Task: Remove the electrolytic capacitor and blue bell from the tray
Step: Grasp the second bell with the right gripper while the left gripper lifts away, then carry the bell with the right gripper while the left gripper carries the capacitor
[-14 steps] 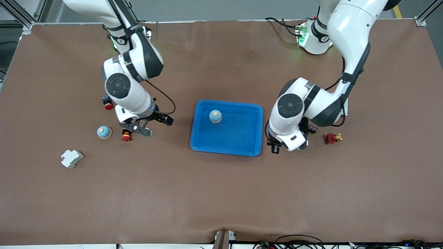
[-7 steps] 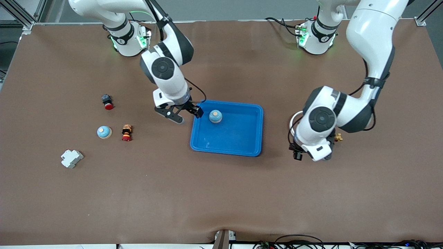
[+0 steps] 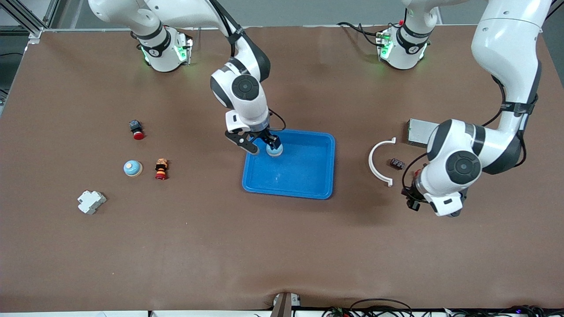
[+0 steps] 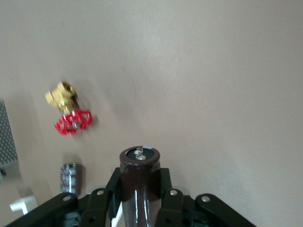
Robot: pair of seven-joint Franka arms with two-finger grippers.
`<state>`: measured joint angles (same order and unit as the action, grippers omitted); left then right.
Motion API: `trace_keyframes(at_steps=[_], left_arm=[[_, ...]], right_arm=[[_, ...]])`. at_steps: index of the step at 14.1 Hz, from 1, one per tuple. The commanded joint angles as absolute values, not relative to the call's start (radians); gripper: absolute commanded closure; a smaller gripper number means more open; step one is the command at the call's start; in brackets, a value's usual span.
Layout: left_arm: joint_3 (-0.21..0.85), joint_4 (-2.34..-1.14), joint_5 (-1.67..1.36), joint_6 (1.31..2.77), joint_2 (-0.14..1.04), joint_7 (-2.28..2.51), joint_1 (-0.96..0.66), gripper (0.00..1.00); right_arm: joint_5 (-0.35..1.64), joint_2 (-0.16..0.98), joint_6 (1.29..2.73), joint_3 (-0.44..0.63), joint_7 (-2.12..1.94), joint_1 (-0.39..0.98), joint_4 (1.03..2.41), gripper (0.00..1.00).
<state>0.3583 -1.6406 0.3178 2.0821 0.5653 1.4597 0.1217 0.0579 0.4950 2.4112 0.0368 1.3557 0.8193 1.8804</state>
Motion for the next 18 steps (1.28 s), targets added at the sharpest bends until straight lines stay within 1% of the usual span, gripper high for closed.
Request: trace_keyframes(at_steps=[1, 3, 7, 14, 15, 17, 18], left_arm=[[0.368, -1.660, 0.316, 2.077, 0.535, 1.343, 0.175, 1.00], [0.368, -1.660, 0.318, 2.083, 0.535, 1.272, 0.215, 1.00], [0.368, -1.641, 0.316, 2.092, 0.540, 1.158, 0.238, 1.00], [0.359, -1.618, 0.311, 2.091, 0.540, 0.950, 0.275, 1.00], [0.359, -1.618, 0.313, 2.086, 0.537, 0.925, 0.288, 1.00], [0.364, -1.618, 0.313, 2.076, 0.534, 0.896, 0.298, 1.00], [0.365, -1.618, 0.313, 2.062, 0.534, 0.887, 0.298, 1.00]], right_arm=[[0.038, 0.561, 2.439, 0.052, 1.416, 0.853, 1.838, 0.00], [0.034, 0.600, 2.439, 0.054, 1.446, 0.862, 1.804, 0.00], [0.025, 0.649, 2.439, 0.055, 1.466, 0.873, 1.763, 0.00], [0.006, 0.657, 2.439, 0.054, 1.471, 0.873, 1.758, 0.00], [0.003, 0.657, 2.439, 0.054, 1.471, 0.873, 1.758, 0.10], [0.003, 0.657, 2.441, 0.054, 1.471, 0.873, 1.758, 0.54], [0.005, 0.657, 2.441, 0.054, 1.471, 0.873, 1.758, 0.71]])
